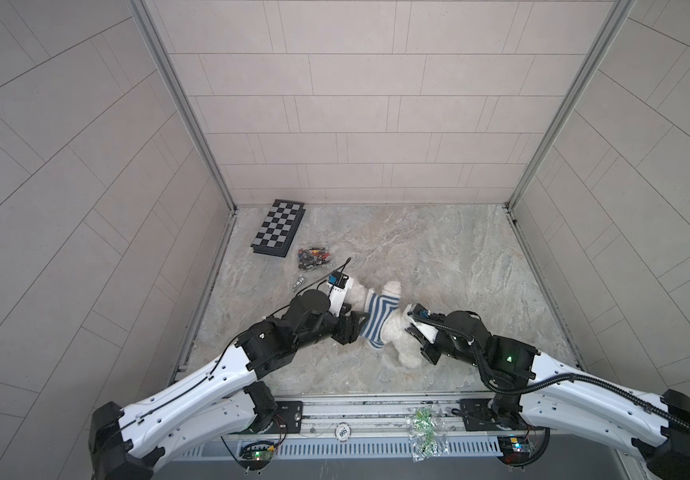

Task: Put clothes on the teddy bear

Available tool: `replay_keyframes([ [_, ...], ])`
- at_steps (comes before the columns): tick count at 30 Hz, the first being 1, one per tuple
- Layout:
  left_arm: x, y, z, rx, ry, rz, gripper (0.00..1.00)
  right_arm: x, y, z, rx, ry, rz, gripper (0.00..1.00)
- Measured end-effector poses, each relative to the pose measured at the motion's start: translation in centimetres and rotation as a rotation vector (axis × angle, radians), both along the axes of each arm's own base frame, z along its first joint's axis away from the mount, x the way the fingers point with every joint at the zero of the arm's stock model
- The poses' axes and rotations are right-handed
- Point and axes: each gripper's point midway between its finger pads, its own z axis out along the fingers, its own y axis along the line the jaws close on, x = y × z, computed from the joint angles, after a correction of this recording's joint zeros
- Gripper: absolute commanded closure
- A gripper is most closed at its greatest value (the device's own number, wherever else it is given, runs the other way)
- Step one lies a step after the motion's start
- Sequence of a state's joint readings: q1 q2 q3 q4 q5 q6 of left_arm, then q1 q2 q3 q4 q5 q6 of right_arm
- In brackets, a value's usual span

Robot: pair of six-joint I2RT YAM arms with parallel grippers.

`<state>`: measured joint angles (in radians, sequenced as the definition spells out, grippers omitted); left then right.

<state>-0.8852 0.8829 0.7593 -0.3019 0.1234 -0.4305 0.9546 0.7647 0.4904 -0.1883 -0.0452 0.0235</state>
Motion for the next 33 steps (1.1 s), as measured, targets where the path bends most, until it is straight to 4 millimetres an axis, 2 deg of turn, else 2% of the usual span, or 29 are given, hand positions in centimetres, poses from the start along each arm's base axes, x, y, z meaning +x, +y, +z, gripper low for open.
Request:
replay_keyframes([
  [2, 0.9, -1.0, 1.1, 0.003, -0.003, -0.016, 0.28, -0.1, 0.2, 0.1, -0.003, -0.010, 0.019, 1.00],
  [5, 2.6, -2.2, 1.6, 0.014, 0.013, -0.020, 0.26, -0.2, 0.3, 0.2, -0.008, -0.025, 0.039, 1.00],
  [8, 4.1, -3.3, 0.9, 0.040, 0.045, -0.026, 0.24, -0.2, 0.5, 0.3, -0.012, -0.040, 0.054, 1.00],
  [11, 5.2, -4.2, -0.5, 0.074, 0.084, -0.039, 0.24, -0.2, 0.7, 0.5, -0.011, -0.055, 0.070, 1.00],
  [16, 5.6, -5.6, -2.6, 0.107, 0.145, -0.079, 0.24, -0.5, 1.0, 0.4, -0.004, -0.069, 0.102, 1.00],
  [20, 5.4, -6.1, -3.5, 0.112, 0.175, -0.102, 0.30, -0.7, 1.1, -0.1, -0.012, -0.068, 0.116, 1.00],
  [33, 5.3, -6.5, -3.6, 0.100, 0.187, -0.118, 0.50, -0.9, 1.2, -0.6, -0.025, -0.068, 0.135, 1.00],
])
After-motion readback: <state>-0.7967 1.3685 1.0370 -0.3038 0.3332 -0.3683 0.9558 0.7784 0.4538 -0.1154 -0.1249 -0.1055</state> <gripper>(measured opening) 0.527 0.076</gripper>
